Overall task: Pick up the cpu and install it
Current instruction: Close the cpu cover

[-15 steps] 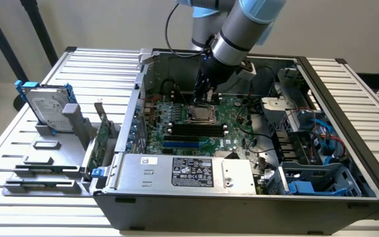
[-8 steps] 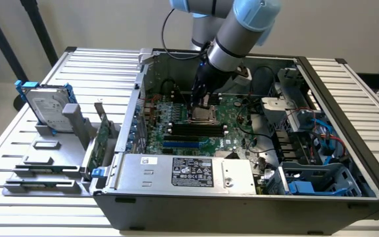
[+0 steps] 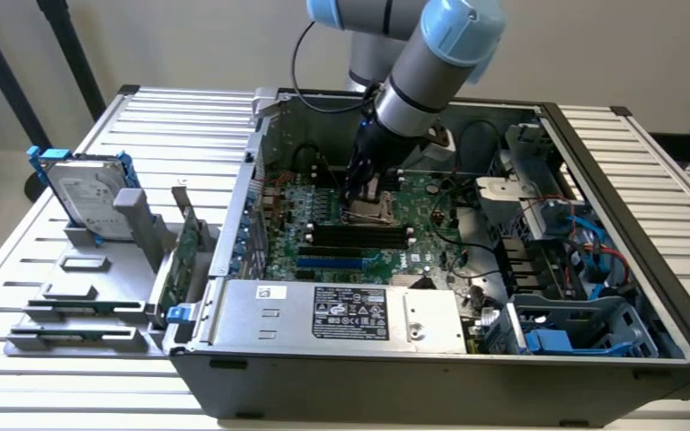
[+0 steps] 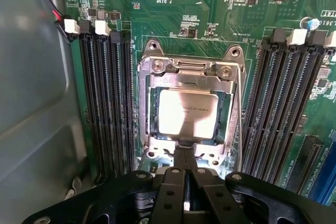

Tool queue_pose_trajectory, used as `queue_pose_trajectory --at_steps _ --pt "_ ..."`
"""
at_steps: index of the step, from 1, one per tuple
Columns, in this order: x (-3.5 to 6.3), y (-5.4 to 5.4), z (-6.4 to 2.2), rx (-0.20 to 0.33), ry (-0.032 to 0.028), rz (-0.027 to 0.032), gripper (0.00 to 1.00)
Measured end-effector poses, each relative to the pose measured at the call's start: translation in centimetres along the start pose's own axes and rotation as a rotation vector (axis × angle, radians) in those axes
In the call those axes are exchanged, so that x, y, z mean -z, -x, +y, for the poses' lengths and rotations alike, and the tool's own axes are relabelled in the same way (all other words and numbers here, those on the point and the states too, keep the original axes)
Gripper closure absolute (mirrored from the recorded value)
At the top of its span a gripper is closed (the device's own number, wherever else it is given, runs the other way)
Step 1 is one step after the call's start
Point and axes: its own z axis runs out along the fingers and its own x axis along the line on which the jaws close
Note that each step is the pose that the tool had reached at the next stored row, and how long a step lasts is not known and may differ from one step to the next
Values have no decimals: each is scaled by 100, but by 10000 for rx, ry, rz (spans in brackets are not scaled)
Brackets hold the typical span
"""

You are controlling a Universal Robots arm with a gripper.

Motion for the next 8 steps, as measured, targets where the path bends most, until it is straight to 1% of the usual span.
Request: queue_pose_trajectory --at_steps 5,8 --pt "-36 5 4 5 0 12 89" --pt "-40 6 4 6 -2 18 89"
